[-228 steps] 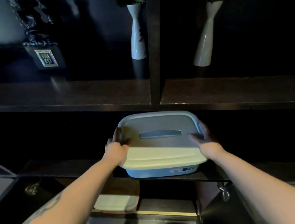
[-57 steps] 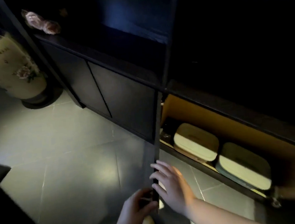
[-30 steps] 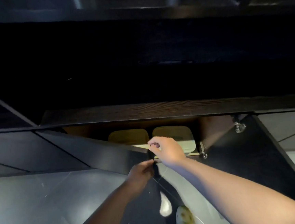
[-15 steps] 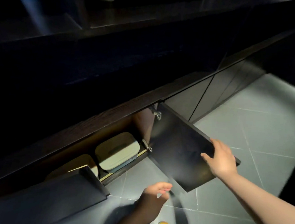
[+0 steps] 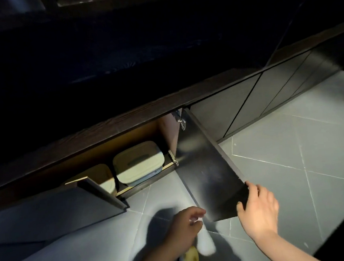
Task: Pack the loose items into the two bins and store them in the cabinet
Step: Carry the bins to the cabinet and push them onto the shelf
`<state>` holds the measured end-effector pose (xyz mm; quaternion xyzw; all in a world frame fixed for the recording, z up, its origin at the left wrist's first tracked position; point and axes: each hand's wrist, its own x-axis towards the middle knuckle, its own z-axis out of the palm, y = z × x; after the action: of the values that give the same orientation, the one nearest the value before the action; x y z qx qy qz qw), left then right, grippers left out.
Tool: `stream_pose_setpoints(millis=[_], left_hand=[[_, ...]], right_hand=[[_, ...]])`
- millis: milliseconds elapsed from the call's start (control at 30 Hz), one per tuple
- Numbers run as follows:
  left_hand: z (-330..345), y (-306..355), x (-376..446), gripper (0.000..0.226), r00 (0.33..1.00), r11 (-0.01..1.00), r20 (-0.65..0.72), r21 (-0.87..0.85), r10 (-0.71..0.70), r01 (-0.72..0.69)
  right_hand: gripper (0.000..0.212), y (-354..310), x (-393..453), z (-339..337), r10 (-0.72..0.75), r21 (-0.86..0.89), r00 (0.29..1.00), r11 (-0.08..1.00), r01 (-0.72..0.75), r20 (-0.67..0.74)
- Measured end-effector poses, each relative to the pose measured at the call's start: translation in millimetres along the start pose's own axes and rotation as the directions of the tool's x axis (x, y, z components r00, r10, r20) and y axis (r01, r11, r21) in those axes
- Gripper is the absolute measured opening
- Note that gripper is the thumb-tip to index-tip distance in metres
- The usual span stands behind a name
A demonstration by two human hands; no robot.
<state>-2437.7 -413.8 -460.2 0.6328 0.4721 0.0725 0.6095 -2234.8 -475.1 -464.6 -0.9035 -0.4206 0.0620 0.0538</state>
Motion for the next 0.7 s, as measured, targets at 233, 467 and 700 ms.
stream_pose_setpoints(millis=[233, 467, 700], left_hand=[[-14.4, -55.9, -31.1, 0.041, 0.989, 0.992, -0.086, -0.024, -0.122, 0.12], [-82.3, -94.6, -58.7, 0.035, 0.97, 0.987, -0.186, -0.056, -0.156, 0.148], [-163.8, -111.6, -53.8, 0.054, 0.906, 0.979, -0.383, -0.166, -0.178, 0.122]], right_hand=[[0.087, -41.5, -80.8, 26.4, -0.349, 0.298, 0.934, 0.901, 0.313, 0.074], [0.052, -150.9, -100.7, 41.1, -0.536, 0.399, 0.832, 0.801, 0.445, 0.147], [0.051, -280.4, -88.4, 58.3, -0.508, 0.484, 0.857, 0.774, 0.408, 0.091]])
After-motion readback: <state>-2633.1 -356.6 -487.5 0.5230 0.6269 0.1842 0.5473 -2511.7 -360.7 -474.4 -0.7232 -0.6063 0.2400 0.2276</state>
